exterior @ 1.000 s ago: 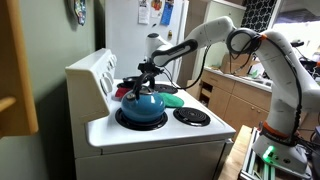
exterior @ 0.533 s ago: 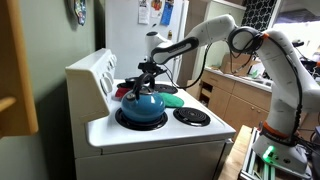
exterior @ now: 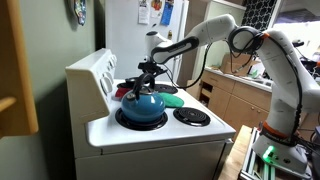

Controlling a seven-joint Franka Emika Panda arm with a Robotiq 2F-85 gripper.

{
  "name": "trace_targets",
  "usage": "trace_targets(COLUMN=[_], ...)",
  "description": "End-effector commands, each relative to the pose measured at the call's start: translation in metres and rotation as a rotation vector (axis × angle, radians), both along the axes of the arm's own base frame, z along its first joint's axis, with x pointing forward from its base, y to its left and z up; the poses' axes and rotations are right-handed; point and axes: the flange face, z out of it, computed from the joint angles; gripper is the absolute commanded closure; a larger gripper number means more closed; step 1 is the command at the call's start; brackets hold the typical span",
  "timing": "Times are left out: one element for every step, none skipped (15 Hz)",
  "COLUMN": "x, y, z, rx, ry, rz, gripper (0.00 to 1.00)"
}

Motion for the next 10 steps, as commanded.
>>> trace_targets(x=[-0.002, -0.003, -0.005, -0.006, -0.007, -0.009, -0.011, -0.013, -0.015, -0.017], y=[-0.007, -0.01, -0.013, -0.015, -0.017, -0.018, -0.019, -0.019, -0.019, -0.02], z=[0.002, 0.002, -0.001, -0.002, -0.004, -0.008, -0.009, -0.012, -0.011, -0.01], rx=[-0.024, -0.037, -0.048, -0.057, -0.066, -0.078, -0.086, -0.098, -0.107, -0.108], ry=[-0.001, 0.005, 0.008, 0.014, 0.028, 0.047, 0.069, 0.091, 0.109, 0.13], rz=[-0.034, -0.048, -0.06, -0.074, -0.083, -0.087, -0.095, -0.102, -0.114, -0.12], gripper=[0.99, 0.99, 0.99, 0.99, 0.99, 0.99, 0.99, 0.99, 0.99, 0.99])
